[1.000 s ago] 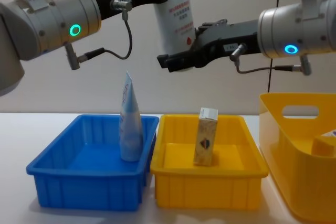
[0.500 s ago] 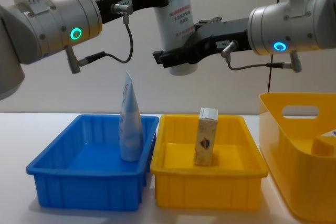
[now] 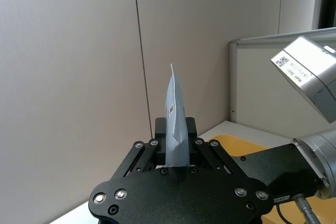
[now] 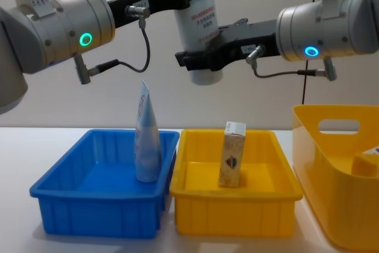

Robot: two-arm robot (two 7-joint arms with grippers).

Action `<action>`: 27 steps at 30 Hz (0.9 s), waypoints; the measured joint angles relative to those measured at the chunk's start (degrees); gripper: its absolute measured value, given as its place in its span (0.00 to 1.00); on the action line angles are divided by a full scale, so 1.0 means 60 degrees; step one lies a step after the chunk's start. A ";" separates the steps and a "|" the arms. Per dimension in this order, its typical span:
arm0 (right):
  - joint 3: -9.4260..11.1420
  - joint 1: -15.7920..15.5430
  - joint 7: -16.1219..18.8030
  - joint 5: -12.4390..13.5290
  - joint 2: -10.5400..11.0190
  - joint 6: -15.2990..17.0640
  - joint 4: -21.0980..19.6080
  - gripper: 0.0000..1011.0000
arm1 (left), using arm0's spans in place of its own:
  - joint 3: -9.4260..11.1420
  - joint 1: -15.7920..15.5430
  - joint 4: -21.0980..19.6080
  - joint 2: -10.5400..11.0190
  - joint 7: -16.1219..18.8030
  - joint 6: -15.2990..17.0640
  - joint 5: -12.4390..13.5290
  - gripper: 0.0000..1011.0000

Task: Bimanual collaborative sorting of washing and personal care products

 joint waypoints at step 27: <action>0.0001 0.0033 -0.0044 -0.0023 -0.0041 -0.0002 0.0045 0.37 | 0.0000 0.0013 0.0002 0.0001 0.0015 0.0010 0.0015 0.18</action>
